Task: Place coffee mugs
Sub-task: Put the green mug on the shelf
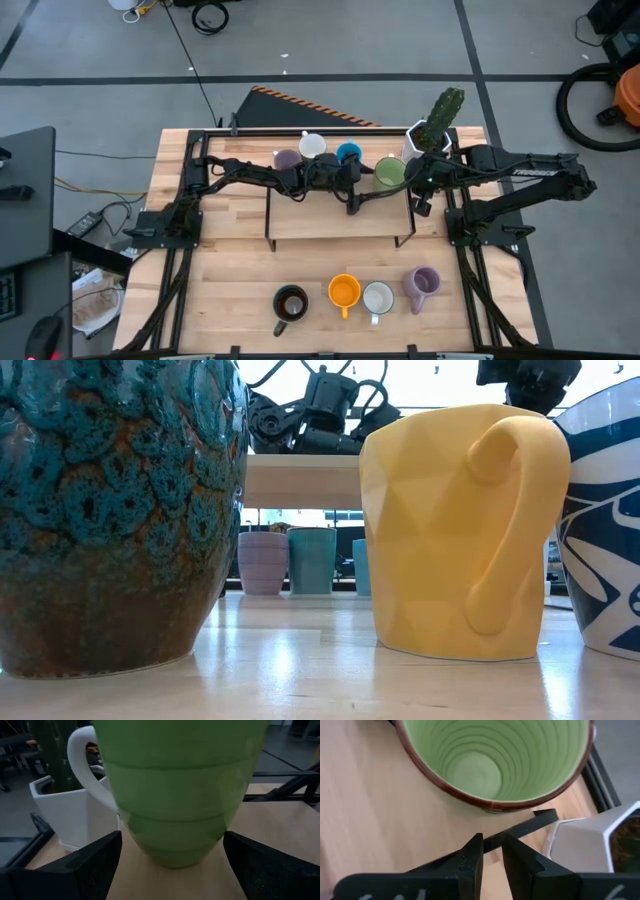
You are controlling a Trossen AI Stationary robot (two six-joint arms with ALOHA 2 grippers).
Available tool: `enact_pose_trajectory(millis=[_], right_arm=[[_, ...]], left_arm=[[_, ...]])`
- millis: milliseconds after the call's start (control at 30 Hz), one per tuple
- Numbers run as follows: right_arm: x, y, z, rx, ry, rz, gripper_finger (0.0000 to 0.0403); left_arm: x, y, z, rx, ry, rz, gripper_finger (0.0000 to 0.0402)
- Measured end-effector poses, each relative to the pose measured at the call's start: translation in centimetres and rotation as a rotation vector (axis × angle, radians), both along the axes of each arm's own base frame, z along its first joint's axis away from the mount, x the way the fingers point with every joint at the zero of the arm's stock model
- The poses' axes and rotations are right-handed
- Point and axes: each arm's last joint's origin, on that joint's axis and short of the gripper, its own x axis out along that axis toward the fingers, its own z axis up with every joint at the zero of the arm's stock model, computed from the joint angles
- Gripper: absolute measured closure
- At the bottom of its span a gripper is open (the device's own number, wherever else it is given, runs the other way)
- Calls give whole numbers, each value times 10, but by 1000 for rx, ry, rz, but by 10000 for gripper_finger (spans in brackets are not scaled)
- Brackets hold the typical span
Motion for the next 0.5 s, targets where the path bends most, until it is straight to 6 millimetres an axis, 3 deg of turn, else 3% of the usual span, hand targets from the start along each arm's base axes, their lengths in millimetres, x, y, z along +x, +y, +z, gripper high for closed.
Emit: enact_pose_trajectory(millis=[500], right_arm=[[0, -1, 0, -18, 6, -2, 325]], left_arm=[[1, -5, 2, 60, -16, 23, 47]])
